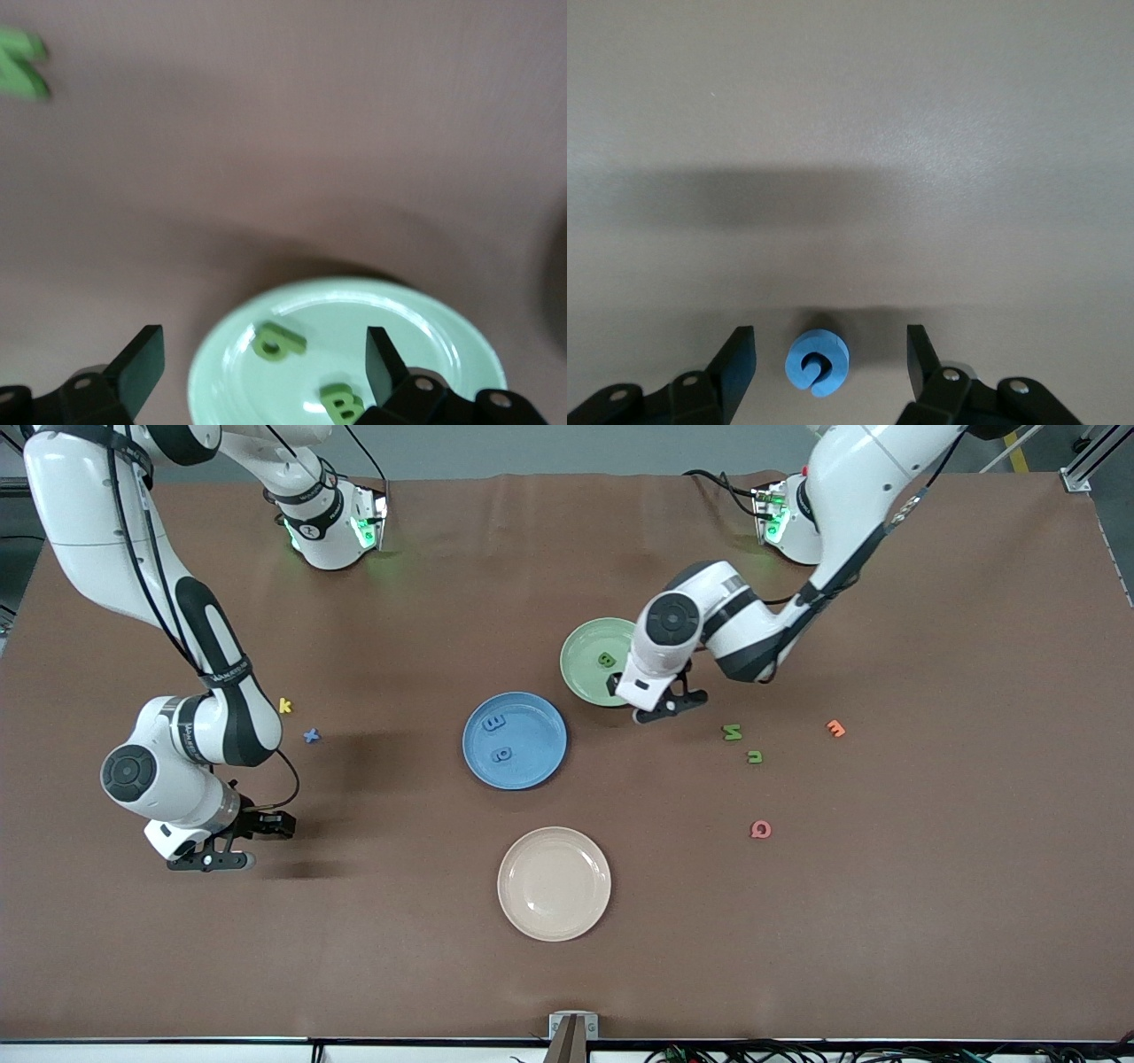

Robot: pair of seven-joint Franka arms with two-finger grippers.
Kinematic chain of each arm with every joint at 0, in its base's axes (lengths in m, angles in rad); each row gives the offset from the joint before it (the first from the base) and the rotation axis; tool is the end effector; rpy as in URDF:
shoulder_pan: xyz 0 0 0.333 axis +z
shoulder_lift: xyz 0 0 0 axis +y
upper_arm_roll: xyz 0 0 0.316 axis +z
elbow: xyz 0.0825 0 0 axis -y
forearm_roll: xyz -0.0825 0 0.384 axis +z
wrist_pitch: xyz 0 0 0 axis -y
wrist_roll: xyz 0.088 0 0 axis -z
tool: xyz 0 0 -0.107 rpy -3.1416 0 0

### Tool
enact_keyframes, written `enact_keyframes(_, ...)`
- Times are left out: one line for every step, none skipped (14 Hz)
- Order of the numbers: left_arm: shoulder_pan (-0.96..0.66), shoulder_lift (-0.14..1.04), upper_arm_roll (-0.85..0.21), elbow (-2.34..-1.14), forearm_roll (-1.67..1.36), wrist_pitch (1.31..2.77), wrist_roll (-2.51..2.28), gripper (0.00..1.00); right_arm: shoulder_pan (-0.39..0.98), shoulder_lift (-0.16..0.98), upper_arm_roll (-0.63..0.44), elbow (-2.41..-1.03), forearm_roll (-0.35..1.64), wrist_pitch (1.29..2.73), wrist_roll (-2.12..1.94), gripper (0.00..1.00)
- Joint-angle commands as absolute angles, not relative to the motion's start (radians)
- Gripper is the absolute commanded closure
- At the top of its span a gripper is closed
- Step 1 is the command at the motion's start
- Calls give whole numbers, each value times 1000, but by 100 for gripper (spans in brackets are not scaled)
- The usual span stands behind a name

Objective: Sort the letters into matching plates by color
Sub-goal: 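Grasp the blue G with the right gripper while the left gripper reaches green M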

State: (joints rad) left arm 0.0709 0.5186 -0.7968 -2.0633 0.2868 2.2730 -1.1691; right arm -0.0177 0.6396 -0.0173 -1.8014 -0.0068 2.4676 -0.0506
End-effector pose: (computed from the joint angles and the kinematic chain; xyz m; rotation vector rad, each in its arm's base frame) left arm 0.4374 -0.3717 0.2392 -3.0886 -0.4391 0.3181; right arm 0.6559 -0.0222 0.1924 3.1254 0.0382 0.0407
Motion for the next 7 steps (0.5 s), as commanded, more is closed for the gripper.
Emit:
enact_keyframes(182,491,-839,-2079,290,2266,-1074,0,-40,641,6,-1830,6,2496,-64,22)
enact_keyframes(198,491,-836,-2076,299,2266,-1057,0,-40,643,8,-1835,12,2497,-64,22)
enact_keyframes(218,491,-835,-2074,328,2266,-1045,1,-38,644,8,-1836,14,2497,-64,22)
enact_keyframes(248,494,-836,-2075,369,2266,-1034,1,-37,644,8,-1847,15,2497,-64,22)
enact_keyframes(273,494,-838,-2079,389,2266,-1026,1,-37,644,8,-1850,15,2497,-64,22)
enact_keyframes(276,494,-836,-2079,396,2266,-1026,1,-37,644,8,-1851,15,2497,-64,22)
enact_keyframes(279,494,-833,-2079,417,2266,-1029,2,-37,644,8,-1855,15,2497,-64,24)
